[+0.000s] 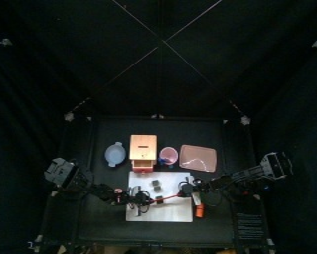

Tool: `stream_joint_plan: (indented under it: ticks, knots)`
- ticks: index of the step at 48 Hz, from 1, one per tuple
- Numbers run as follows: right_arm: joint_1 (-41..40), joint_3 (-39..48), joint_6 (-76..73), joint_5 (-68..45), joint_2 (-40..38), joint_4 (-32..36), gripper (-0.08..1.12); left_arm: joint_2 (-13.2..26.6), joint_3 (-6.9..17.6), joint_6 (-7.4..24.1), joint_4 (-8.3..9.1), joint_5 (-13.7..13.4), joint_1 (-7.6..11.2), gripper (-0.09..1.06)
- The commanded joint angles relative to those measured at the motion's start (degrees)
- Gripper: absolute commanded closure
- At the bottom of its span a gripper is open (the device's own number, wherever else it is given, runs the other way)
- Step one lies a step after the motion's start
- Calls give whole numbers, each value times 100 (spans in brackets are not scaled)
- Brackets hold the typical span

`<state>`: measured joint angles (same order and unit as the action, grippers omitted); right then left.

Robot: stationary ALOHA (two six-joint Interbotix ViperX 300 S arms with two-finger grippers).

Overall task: Place sushi on board then cut the sushi with the knife then place the pieces on the plate
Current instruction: Cut the sushi into 4 pieces

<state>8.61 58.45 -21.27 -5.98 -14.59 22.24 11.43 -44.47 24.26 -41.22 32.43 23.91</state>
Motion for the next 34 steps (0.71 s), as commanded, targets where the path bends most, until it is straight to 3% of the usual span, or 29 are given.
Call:
stream_joint_plan:
  ticks: [1, 34]
  knots:
    - [-105, -167, 18, -26, -62, 9, 67, -123, 62, 18, 44, 18, -9, 56]
    - [-53, -211, -18, -70, -35, -35, 67, -360, -18, 18, 62, 26, -62, 56]
